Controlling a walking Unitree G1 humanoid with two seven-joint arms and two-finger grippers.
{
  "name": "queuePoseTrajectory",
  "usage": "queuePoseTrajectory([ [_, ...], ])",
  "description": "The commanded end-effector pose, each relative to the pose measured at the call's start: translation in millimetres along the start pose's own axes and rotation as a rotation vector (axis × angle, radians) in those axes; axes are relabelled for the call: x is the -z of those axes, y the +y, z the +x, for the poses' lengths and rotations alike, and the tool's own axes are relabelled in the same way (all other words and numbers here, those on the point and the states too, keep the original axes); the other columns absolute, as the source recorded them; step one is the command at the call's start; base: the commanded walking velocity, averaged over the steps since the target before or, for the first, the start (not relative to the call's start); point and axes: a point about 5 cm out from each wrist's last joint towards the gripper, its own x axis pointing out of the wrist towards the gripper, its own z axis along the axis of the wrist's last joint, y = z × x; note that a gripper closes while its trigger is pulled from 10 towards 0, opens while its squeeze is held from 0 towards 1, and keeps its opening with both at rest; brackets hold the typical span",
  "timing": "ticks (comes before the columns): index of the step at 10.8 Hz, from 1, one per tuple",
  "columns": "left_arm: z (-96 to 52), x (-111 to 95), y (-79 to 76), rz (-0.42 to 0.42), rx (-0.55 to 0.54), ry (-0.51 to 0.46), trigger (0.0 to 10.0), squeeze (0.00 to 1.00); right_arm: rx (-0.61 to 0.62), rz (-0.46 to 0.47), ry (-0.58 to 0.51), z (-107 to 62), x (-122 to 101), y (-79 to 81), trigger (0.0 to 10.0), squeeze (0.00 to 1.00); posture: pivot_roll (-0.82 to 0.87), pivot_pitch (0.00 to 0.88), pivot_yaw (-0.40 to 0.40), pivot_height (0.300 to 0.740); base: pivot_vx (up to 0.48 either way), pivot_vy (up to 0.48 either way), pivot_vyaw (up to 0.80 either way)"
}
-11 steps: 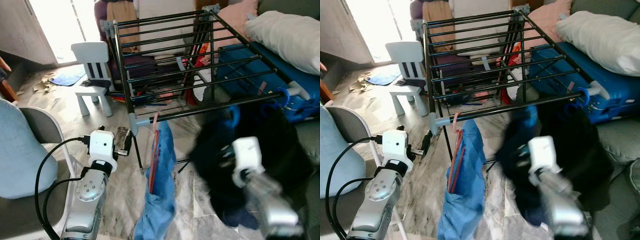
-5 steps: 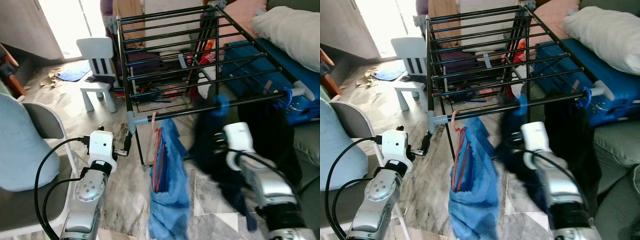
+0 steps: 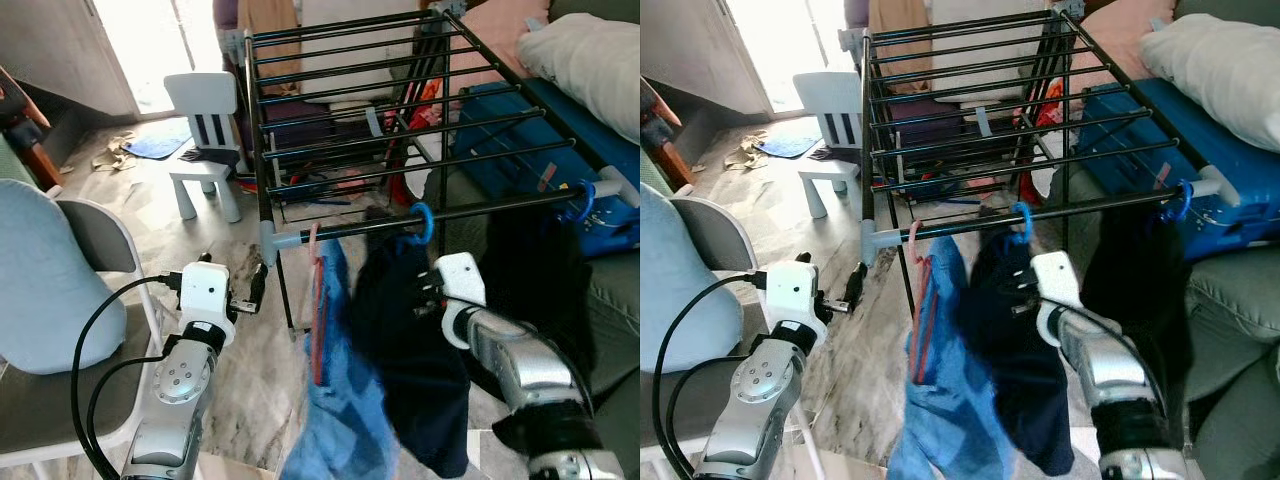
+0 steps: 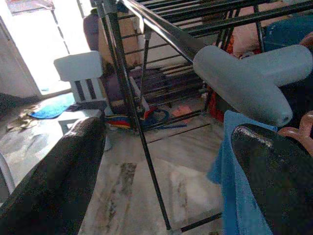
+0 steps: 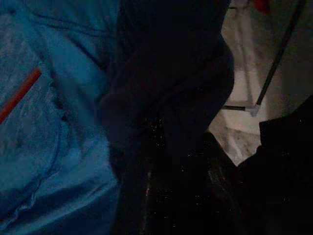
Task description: Hang hanger
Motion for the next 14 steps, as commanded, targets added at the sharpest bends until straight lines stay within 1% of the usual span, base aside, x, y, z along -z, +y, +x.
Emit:
queuePoseTrajectory([
  [1,1.5,3.2,1.0,0.0,0.0,0.023,10.0,0.0,0.035,0.018,0.005,0.3,-2.8,-5.1,10.0,0.0,-0.21,0.0,0.081,0.74,0.0,0.0,0.0],
  [2,1.6,3.0,1.3,0.0,-0.004,0.023,10.0,0.0,0.08,-0.002,-0.002,-0.3,-2.2,-11.2,10.0,0.0,-0.2,0.0,0.081,0.74,0.0,0.0,0.0],
  [4,0.9,4.1,0.6,-0.003,-0.005,0.027,10.0,0.0,0.111,0.008,-0.013,0.2,-3.2,-15.2,10.0,0.0,-0.21,0.0,0.084,0.74,0.0,0.0,0.0],
  [5,1.6,4.0,-0.2,-0.003,0.0,0.026,10.0,0.0,0.147,-0.012,-0.02,-0.2,-4.4,-19.9,10.0,0.0,-0.21,0.0,0.084,0.74,0.0,0.0,0.0],
  [6,2.4,3.9,0.1,-0.003,-0.002,0.025,10.0,0.0,0.174,-0.003,-0.032,-0.9,-5.8,-25.2,10.0,0.0,-0.21,0.0,0.084,0.74,0.0,0.0,0.0],
  [7,2.8,4.1,0.4,-0.002,-0.003,0.026,10.0,0.0,0.224,-0.012,-0.049,-3.0,-7.8,-33.8,10.0,0.0,-0.21,0.0,0.084,0.74,0.0,0.0,0.0],
  [8,2.6,4.5,0.3,-0.002,-0.003,0.028,10.0,0.0,0.244,-0.008,-0.063,-4.0,-9.4,-37.3,10.0,0.0,-0.21,0.0,0.084,0.74,0.0,0.0,0.0],
  [11,2.0,5.5,-0.6,-0.002,0.0,0.03,10.0,0.0,0.251,-0.013,-0.037,-2.1,-2.2,-40.2,10.0,0.0,-0.21,0.0,0.086,0.74,0.0,0.0,0.0],
  [12,2.0,5.6,0.0,-0.001,-0.001,0.031,10.0,0.0,0.236,0.002,-0.029,-1.3,0.9,-39.7,10.0,0.0,-0.21,0.0,0.086,0.74,0.0,0.0,0.0],
  [13,1.9,5.7,0.1,0.0,-0.001,0.031,10.0,0.0,0.221,0.014,-0.027,-0.9,2.7,-38.3,10.0,1.0,-0.21,0.0,0.086,0.74,0.0,0.0,0.0],
  [14,1.8,5.8,0.0,-0.001,-0.001,0.032,10.0,0.0,0.21,0.02,-0.031,-0.4,3.9,-36.8,10.0,1.0,-0.21,0.0,0.085,0.74,0.0,0.0,0.0],
])
